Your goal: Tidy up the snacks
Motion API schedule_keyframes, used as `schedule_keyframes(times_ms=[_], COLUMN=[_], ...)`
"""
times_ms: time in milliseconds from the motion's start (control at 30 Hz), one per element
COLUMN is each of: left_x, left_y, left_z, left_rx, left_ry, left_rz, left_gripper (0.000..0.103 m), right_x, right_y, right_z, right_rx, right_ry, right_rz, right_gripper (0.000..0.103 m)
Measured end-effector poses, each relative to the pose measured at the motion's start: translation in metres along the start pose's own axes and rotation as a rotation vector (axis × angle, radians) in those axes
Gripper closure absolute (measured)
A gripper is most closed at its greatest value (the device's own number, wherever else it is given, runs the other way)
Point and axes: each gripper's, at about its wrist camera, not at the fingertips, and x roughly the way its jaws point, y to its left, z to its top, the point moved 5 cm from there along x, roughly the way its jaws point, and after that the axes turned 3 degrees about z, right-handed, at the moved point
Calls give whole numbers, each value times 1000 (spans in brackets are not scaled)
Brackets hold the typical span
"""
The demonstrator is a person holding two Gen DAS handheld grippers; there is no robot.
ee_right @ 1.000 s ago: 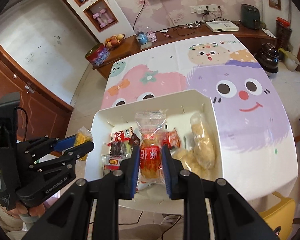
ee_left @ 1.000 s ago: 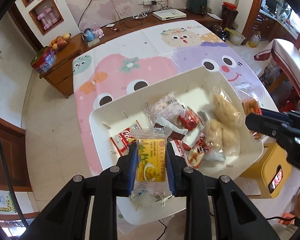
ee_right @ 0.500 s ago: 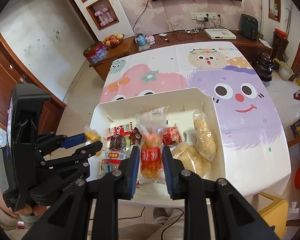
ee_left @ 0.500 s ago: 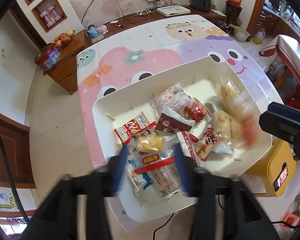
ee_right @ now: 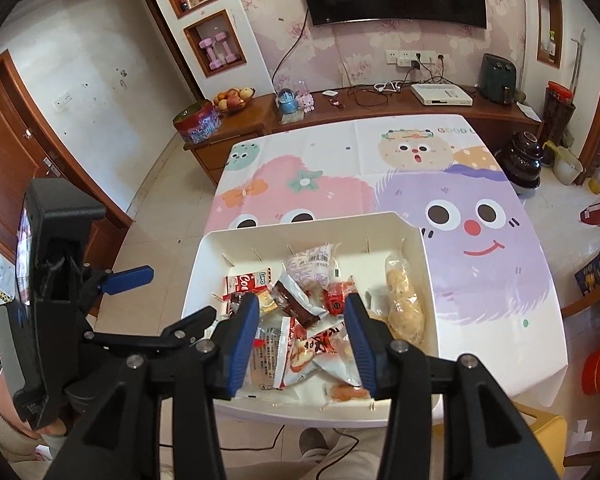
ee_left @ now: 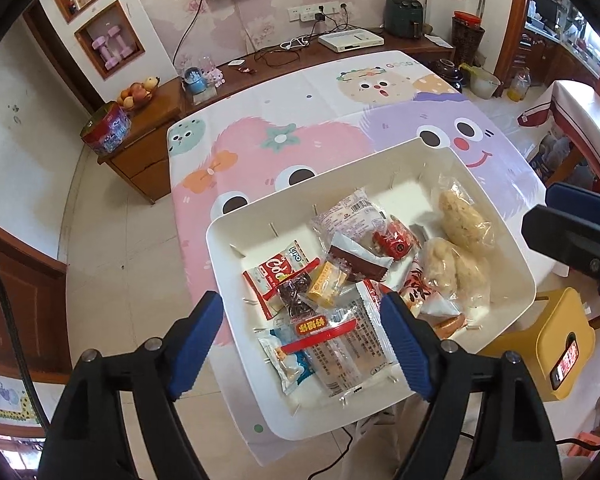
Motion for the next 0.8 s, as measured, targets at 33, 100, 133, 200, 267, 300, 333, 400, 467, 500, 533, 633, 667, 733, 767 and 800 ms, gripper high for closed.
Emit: schedule_keyframes(times_ms=[33, 100, 133, 200, 267, 300, 333, 400, 467, 500, 533, 633, 667, 733, 767, 800], left_x=[-1, -5, -8, -13, -19, -23, -26, -32, -36, -38, -39, -40, -40, -39, -39, -37], left_y=[1, 3, 5, 9, 15, 19, 23, 31, 39, 42, 46, 59, 64, 72, 77, 83], left_z=[0, 1, 2, 3, 5, 6, 7, 9, 13, 14, 17, 26, 30, 37, 41, 47], left_rx=[-2, -8, -15, -29, -52, -63, -74, -91, -110, -118, -129, -159, -172, -193, -204, -221], left_ry=[-3, -15, -25, -45, -61, -68, -78, -95, -110, -115, -121, -144, -154, -174, -185, -195], left_rz=[-4, -13, -14, -18, -24, -29, -31, -25, -16, -12, -7, 7, 15, 28, 37, 53], left_gripper=[22, 22, 22, 22, 22, 22, 22, 22, 21, 21, 20, 20, 20, 20, 19, 19], right_x=[-2, -4, -5, -4, -3, -2, -1, 1, 5, 8, 10, 17, 20, 26, 30, 34], right_y=[1, 4, 5, 6, 8, 9, 11, 13, 16, 17, 18, 17, 16, 14, 12, 11], right_z=[1, 3, 4, 5, 6, 8, 10, 16, 24, 30, 35, 55, 66, 83, 95, 105], right_rx=[-1, -3, -5, -14, -23, -28, -32, -41, -51, -58, -65, -79, -86, -95, -104, -114], right_ry=[-3, -7, -9, -7, 1, 2, 3, 3, 8, 12, 16, 25, 32, 48, 56, 61], right_rz=[0, 1, 1, 0, 1, 1, 1, 4, 14, 19, 23, 35, 40, 49, 52, 52], right_gripper=[58, 58, 58, 58, 58, 58, 58, 58, 58, 58, 58, 58, 58, 58, 58, 58])
